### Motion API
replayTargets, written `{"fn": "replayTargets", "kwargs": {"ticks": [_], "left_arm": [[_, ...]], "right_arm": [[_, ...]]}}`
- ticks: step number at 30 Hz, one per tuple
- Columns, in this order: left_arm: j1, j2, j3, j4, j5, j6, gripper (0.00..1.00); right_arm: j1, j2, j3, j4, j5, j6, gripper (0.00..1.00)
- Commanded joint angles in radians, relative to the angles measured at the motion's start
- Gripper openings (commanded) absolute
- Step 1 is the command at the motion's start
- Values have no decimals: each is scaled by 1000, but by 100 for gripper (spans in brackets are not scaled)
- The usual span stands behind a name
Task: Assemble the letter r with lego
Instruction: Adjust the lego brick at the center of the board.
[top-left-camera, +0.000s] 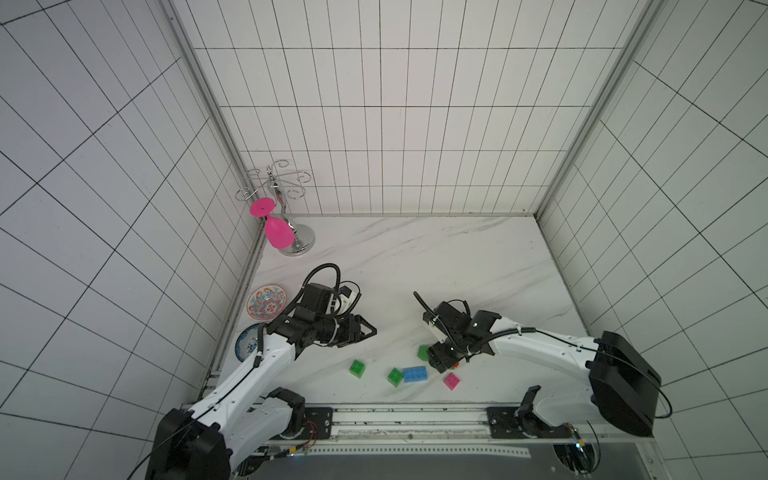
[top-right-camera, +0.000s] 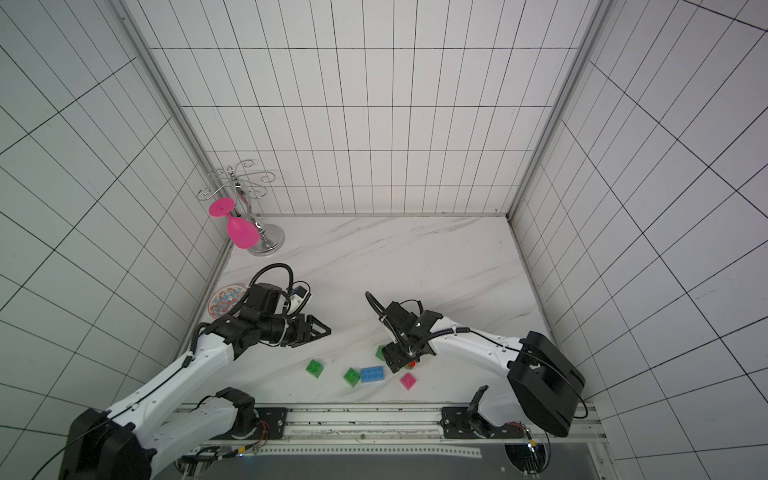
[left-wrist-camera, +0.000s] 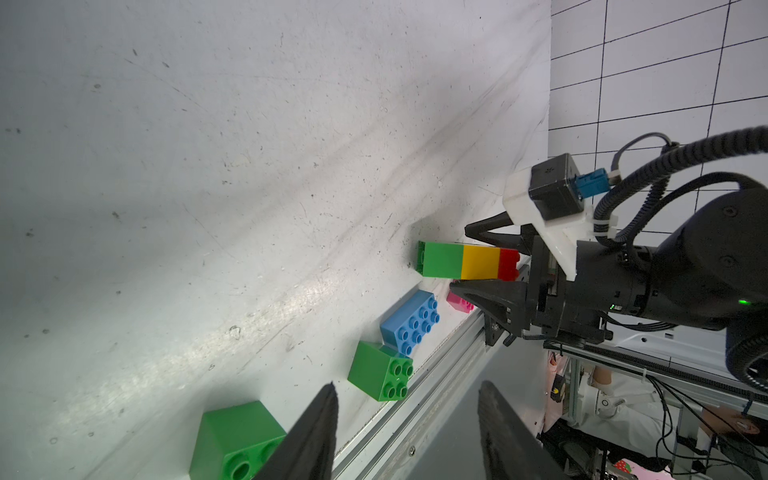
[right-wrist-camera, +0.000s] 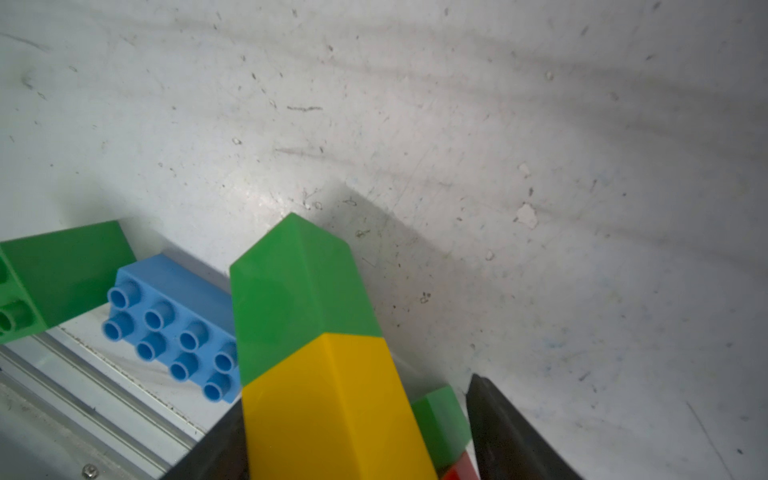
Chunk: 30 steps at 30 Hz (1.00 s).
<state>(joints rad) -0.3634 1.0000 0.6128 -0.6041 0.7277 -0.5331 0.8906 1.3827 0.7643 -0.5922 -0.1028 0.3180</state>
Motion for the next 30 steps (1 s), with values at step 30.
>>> {"fn": "replayTargets", "kwargs": {"ticks": [30], "left_arm": [[3,11,12,13,6,0,55]], "right_arm": [[-100,-53,-76,72,-126,50,67]]}}
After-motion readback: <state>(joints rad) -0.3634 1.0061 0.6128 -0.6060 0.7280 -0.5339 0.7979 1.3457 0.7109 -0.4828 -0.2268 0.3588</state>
